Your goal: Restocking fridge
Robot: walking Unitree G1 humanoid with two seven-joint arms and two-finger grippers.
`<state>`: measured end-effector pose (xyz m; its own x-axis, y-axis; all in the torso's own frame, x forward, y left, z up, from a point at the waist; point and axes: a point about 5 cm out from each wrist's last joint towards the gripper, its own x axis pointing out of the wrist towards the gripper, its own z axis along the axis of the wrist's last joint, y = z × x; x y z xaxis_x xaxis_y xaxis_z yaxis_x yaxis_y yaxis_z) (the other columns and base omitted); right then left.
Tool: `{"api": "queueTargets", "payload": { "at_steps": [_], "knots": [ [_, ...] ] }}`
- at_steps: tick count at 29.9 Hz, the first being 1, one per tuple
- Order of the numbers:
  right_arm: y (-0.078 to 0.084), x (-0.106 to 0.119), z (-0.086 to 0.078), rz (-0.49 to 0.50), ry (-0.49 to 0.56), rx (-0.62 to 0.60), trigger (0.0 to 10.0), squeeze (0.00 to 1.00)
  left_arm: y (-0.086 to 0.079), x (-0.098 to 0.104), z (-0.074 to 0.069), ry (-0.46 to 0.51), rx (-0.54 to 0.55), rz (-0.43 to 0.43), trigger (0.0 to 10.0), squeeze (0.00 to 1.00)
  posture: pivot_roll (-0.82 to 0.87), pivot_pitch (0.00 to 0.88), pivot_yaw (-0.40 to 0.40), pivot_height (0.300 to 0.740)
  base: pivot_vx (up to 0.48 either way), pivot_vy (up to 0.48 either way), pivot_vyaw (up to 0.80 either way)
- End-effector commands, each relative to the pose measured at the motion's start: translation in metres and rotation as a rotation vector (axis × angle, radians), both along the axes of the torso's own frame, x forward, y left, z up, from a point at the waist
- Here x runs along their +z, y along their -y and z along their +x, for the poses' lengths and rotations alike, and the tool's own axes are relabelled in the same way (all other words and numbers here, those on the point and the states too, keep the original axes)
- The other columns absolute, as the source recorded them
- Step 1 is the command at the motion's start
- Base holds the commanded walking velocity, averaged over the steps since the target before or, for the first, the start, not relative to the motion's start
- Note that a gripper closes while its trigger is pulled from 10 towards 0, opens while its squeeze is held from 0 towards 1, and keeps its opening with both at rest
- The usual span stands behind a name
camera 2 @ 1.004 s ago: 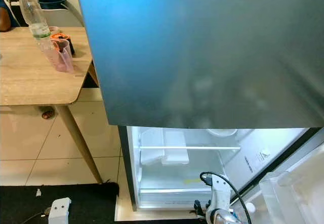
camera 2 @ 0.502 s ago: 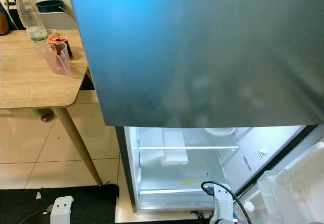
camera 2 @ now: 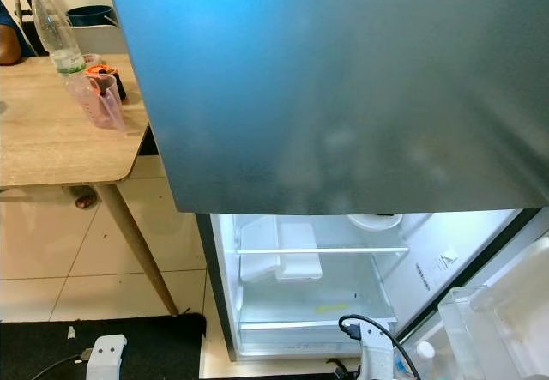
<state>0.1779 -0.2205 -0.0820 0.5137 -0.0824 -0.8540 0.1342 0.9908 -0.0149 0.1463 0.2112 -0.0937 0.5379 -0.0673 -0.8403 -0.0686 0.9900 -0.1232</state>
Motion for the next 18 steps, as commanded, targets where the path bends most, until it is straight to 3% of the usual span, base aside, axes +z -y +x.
{"api": "queueTargets", "payload": {
  "at_steps": [1,6,13,18],
  "knots": [
    [0.004,-0.001,-0.005,-0.015,-0.013,-0.012,10.0,0.0,-0.003,-0.001,-0.003,-0.022,-0.022,0.021,10.0,0.0,0.0,0.0,0.016,0.74,0.0,0.0,0.0],
    [0.006,-0.004,-0.01,-0.026,-0.037,-0.009,10.0,0.0,-0.002,-0.003,-0.007,-0.038,-0.004,0.024,10.0,0.0,0.02,0.0,0.0,0.74,0.0,0.0,0.0],
    [0.015,0.0,-0.006,-0.056,-0.027,-0.028,10.0,0.0,0.003,-0.006,-0.013,-0.058,-0.027,0.024,10.0,0.0,0.04,0.0,-0.009,0.74,0.0,0.0,0.0],
    [0.019,0.002,-0.004,-0.076,-0.025,-0.034,10.0,0.0,0.009,-0.003,-0.001,-0.022,-0.016,0.015,10.0,0.0,0.06,0.0,-0.016,0.74,0.0,0.0,0.0]
  ]
}}
